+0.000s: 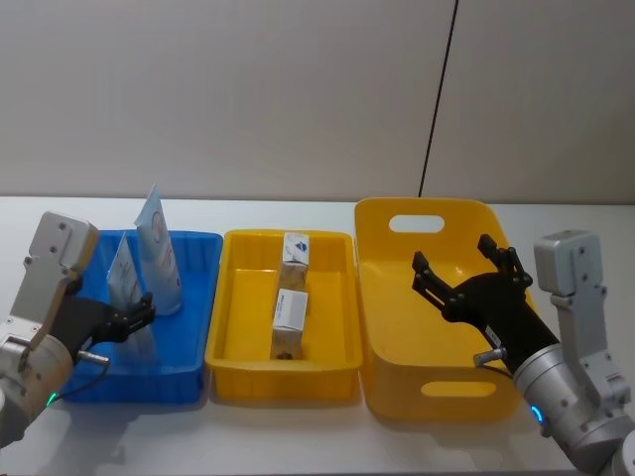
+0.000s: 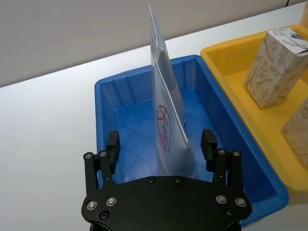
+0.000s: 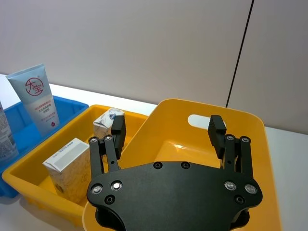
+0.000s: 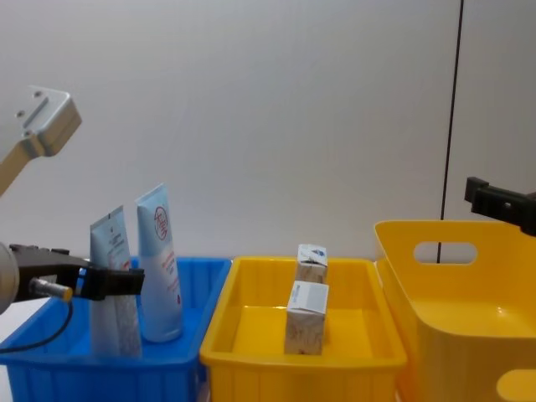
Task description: Bimanual collaborative sorting of washing and personal care products
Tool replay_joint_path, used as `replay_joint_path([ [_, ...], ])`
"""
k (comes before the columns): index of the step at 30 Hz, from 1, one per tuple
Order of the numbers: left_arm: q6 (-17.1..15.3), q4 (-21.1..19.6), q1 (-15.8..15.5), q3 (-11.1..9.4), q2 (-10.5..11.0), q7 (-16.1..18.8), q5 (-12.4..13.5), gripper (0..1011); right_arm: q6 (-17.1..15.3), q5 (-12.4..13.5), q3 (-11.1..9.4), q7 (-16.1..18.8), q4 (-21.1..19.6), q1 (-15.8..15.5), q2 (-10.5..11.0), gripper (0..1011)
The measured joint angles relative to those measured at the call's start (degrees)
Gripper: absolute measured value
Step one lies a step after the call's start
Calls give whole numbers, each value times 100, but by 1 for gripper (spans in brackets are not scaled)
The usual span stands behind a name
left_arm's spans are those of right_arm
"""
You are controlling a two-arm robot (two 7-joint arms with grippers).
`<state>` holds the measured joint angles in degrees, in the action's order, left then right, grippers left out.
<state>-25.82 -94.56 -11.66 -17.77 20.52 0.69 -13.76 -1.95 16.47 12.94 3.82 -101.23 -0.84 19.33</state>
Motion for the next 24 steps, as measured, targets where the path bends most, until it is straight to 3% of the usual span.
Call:
replay_joint_path([
  [9,27,179,-95,-21,-38,-23,60,961,0,0,0,0,0,0,0,1002],
  [20,43,276,-147,-32,-58,-36,90,673,0,0,0,0,0,0,0,1002],
  [24,46,299,-160,-36,-62,-39,98,506,0,0,0,0,0,0,0,1002],
])
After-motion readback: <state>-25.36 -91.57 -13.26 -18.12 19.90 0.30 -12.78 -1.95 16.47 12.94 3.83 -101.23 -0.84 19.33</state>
